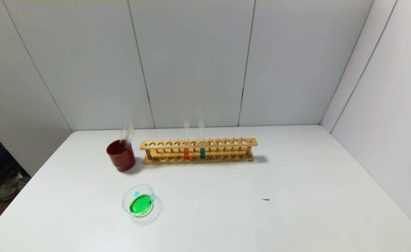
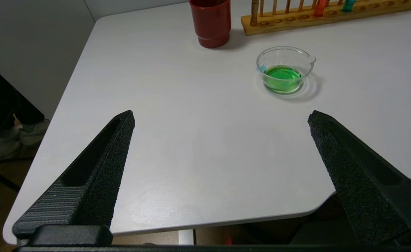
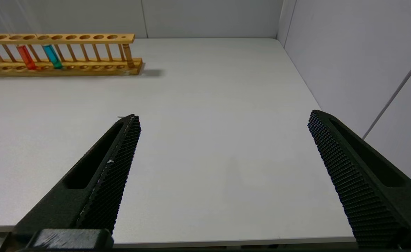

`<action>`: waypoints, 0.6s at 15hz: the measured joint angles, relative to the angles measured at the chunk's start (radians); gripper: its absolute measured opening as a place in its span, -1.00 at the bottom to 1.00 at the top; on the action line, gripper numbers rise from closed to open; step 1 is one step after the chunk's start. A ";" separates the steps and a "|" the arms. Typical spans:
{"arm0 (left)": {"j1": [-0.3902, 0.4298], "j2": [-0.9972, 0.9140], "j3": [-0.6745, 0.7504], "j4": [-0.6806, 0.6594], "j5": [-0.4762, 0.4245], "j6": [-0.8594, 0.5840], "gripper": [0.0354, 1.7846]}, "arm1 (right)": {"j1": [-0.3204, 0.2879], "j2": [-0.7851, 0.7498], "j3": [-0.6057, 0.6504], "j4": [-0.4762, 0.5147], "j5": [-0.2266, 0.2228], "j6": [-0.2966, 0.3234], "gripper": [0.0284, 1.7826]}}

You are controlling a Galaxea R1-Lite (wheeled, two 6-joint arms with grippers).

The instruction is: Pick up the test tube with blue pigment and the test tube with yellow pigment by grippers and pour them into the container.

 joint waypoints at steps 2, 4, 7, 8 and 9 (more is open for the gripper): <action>0.000 0.000 -0.015 0.043 -0.014 0.000 0.96 | 0.000 0.000 0.000 0.000 0.000 0.000 0.96; 0.000 -0.001 -0.018 0.049 -0.016 0.001 0.96 | 0.000 0.000 0.000 0.000 0.000 0.000 0.96; 0.000 -0.001 -0.021 0.055 -0.017 -0.004 0.96 | 0.000 0.000 0.000 0.000 0.000 0.001 0.96; 0.000 0.000 -0.021 0.056 -0.017 -0.003 0.96 | 0.000 0.000 0.000 0.000 0.000 0.002 0.96; 0.000 0.000 -0.022 0.057 -0.018 0.000 0.96 | 0.000 0.000 0.000 0.000 0.000 0.002 0.96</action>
